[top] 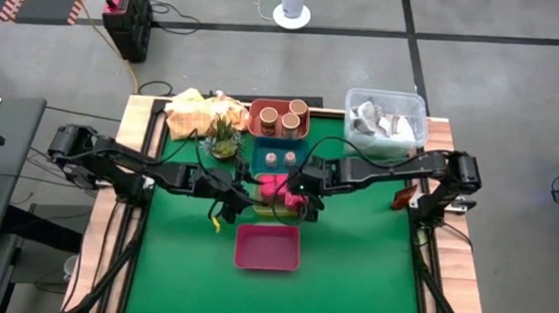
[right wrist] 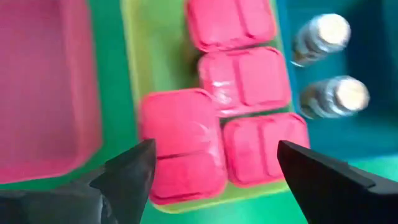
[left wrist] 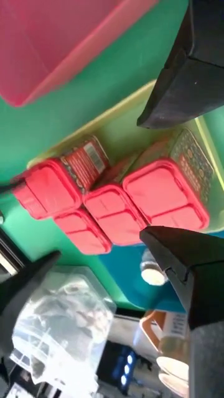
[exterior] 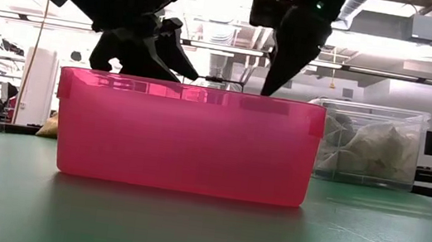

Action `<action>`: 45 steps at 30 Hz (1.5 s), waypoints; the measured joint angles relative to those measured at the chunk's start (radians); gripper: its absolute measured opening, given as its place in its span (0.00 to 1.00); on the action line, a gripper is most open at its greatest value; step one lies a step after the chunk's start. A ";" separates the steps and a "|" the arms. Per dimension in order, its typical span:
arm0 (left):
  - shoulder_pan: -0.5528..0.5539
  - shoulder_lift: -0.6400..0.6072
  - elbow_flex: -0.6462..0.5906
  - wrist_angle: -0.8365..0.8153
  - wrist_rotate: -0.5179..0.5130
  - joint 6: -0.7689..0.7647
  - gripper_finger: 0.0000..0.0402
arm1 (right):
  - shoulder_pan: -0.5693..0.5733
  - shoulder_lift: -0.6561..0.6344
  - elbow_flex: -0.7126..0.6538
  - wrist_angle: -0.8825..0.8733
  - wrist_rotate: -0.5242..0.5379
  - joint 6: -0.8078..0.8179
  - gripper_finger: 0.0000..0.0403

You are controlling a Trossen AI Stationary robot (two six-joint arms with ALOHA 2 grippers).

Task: Sort spices by type
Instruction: Put the red spice can into the yellow bin, then put the orange spice bag into the red bin

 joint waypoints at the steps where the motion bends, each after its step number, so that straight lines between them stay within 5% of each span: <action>1: 0.000 0.000 0.000 0.000 0.005 -0.002 0.64 | 0.003 0.000 0.000 -0.008 0.019 0.002 0.91; 14: -0.018 -0.001 0.002 -0.014 0.005 -0.042 0.64 | -0.006 -0.005 -0.158 0.181 0.004 0.025 0.82; 26: -0.026 -0.001 0.002 -0.062 0.001 -0.046 0.64 | -0.031 -0.012 -0.039 0.019 0.033 0.053 0.82; 34: -0.048 -0.041 0.002 -0.066 0.004 -0.060 0.64 | -0.049 0.026 -0.091 0.090 -0.016 0.072 0.82; 45: -0.056 -0.168 -0.010 -0.183 0.086 -0.180 0.64 | -0.055 -0.163 -0.062 -0.098 0.052 0.153 0.82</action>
